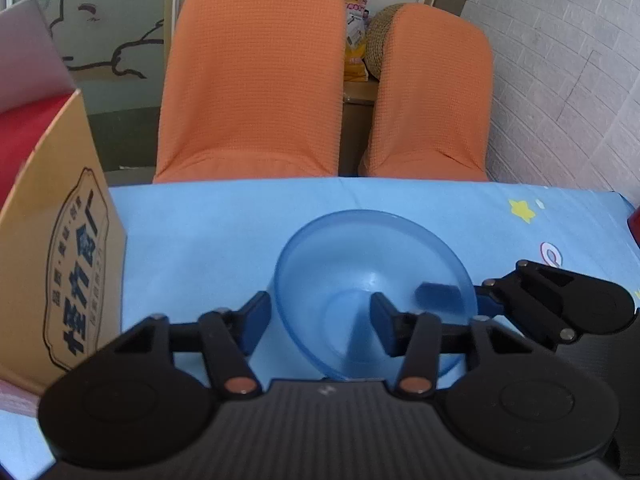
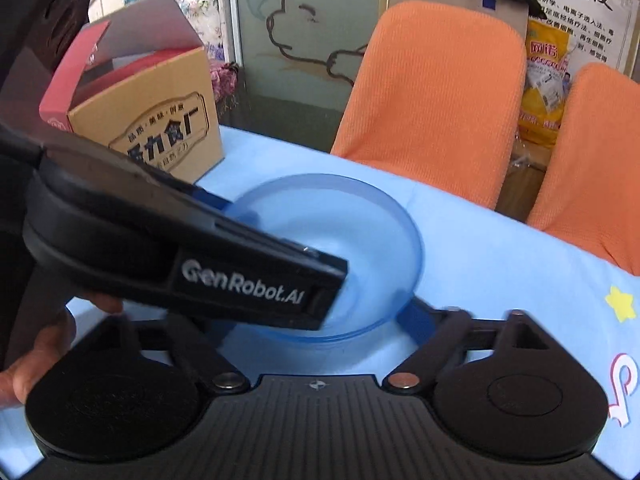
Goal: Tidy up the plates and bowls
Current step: 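Move both grippers to the blue plastic bowl and close on its rim, then lower the blue bowl into the white bowl and open both grippers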
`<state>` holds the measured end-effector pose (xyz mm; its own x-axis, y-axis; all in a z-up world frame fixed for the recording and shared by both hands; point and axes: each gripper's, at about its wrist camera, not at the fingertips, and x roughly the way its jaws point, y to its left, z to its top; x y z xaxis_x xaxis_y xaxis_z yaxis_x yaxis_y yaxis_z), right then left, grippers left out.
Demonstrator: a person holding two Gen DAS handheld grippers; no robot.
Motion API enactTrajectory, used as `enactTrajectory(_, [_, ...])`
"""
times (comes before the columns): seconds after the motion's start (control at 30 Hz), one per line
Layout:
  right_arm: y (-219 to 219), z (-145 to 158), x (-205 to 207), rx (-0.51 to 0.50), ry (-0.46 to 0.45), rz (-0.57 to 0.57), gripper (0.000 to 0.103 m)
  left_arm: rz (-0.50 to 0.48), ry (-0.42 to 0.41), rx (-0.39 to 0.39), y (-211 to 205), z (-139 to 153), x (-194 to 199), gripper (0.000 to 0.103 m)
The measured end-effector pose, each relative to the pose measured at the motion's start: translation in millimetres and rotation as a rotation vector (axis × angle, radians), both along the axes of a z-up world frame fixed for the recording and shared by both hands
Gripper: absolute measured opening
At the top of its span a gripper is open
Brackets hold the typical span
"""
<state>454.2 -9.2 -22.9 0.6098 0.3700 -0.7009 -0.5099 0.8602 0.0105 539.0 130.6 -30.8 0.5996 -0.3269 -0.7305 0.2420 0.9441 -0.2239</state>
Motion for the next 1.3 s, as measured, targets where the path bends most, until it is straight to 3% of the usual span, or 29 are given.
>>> enactTrajectory(0.17, [-1,17,-17,-0.016,-0.065,0.007,0.103,-0.004,-0.027,-0.019,-1,13,-13,0.042])
enactTrajectory(0.33, [-8,51,-46,-0.02,-0.125,0.015,0.103,-0.008,-0.092,-0.021,-8,49,-44,0.042])
enactTrajectory(0.53, [-30,99,-101,-0.008,-0.202,0.014,0.103,-0.026,-0.163,-0.037,-29,101,-106,0.042])
enactTrajectory(0.67, [-54,112,-148,0.016,-0.227,-0.011,0.103,-0.056,-0.18,-0.029,-54,120,-158,0.042])
enactTrajectory(0.8, [-79,107,-196,0.024,-0.245,-0.049,0.103,-0.103,-0.191,-0.022,-84,118,-208,0.042])
enactTrajectory(1.0, [-111,83,-256,0.019,-0.224,-0.131,0.103,-0.182,-0.157,-0.03,-129,88,-271,0.042])
enactTrajectory(1.17, [-129,63,-298,0.0,-0.213,-0.209,0.103,-0.237,-0.126,-0.042,-161,64,-312,0.043])
enactTrajectory(1.3, [-137,48,-312,0.029,-0.191,-0.241,0.103,-0.257,-0.112,-0.006,-174,53,-327,0.043])
